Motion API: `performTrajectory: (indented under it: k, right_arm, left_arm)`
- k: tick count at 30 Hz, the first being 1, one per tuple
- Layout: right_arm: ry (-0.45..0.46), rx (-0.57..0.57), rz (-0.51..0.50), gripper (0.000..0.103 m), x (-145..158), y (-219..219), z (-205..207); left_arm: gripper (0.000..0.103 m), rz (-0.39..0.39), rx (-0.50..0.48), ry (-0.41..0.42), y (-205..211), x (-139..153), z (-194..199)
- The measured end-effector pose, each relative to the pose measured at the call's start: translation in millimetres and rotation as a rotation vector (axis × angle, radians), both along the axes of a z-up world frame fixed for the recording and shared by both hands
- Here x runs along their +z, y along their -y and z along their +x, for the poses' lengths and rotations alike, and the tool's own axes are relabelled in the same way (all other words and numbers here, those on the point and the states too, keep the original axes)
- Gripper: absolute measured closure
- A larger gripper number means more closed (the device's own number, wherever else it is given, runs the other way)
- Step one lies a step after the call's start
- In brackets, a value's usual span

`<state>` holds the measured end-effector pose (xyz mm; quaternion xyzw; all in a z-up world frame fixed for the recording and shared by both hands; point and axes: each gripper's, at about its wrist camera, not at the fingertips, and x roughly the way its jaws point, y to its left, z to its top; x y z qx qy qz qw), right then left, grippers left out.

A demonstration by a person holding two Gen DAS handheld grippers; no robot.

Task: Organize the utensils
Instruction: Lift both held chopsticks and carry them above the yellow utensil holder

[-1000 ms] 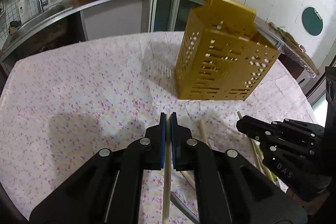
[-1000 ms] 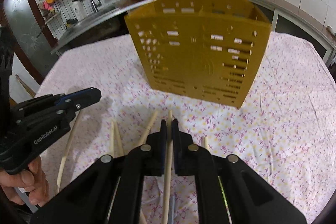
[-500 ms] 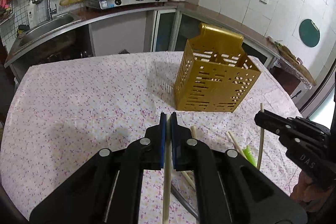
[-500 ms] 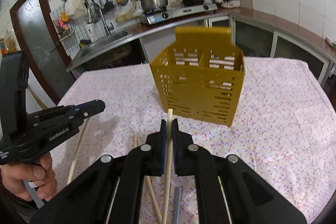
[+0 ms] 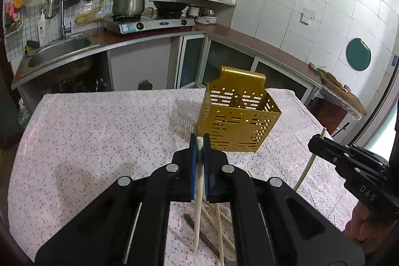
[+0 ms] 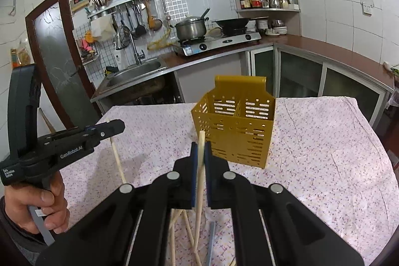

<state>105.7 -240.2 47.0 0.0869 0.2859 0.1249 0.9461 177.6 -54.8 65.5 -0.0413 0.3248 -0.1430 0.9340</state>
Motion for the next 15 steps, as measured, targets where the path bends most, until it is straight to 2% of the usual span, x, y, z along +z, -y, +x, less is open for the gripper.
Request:
performTrajectory:
  k: [7,15]
  right_arm:
    - [0.046,0.002,-0.009,0.097,17.1,5.3,-13.0]
    - [0.148,-0.028,-0.048,0.097,63.1,23.2,-9.6]
  left_arm:
    - [0.1,0.02,0.006,0.049,6.9,19.5,-15.5]
    - [0.1,0.031,-0.004,0.134,17.9,59.3,-14.5]
